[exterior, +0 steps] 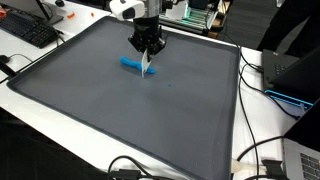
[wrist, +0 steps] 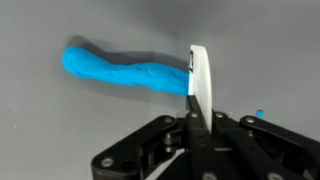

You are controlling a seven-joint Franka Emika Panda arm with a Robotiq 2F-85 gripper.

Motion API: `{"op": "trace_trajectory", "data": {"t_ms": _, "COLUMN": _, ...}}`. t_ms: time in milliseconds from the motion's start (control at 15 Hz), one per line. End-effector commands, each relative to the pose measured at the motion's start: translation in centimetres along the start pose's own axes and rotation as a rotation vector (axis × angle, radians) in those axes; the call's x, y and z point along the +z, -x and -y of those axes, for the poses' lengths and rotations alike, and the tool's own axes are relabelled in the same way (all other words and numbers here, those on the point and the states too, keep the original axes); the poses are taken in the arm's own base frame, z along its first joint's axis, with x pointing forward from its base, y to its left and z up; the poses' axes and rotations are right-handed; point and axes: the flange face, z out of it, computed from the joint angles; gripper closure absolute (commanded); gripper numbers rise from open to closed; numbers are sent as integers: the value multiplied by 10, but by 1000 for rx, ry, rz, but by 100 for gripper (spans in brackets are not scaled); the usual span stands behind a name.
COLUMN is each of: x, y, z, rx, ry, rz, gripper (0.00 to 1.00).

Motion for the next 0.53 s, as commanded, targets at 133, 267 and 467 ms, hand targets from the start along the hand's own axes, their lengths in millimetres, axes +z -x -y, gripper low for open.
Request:
{"op": "trace_trajectory", "data": {"t_ms": 133, "x": 14, "y": -9, "z": 2, "rx": 50, "ry": 52, "rz": 16, "gripper": 99}}
{"op": "trace_trajectory", "data": {"t_ms": 267, "x": 17, "y": -9, "z": 3, "rx": 59, "ry": 64, "rz": 14, "gripper": 99}}
{"op": "trace_trajectory", "data": {"t_ms": 467, "x": 23, "y": -8, "z": 6, "rx": 71, "ry": 78, "rz": 17, "gripper": 99}}
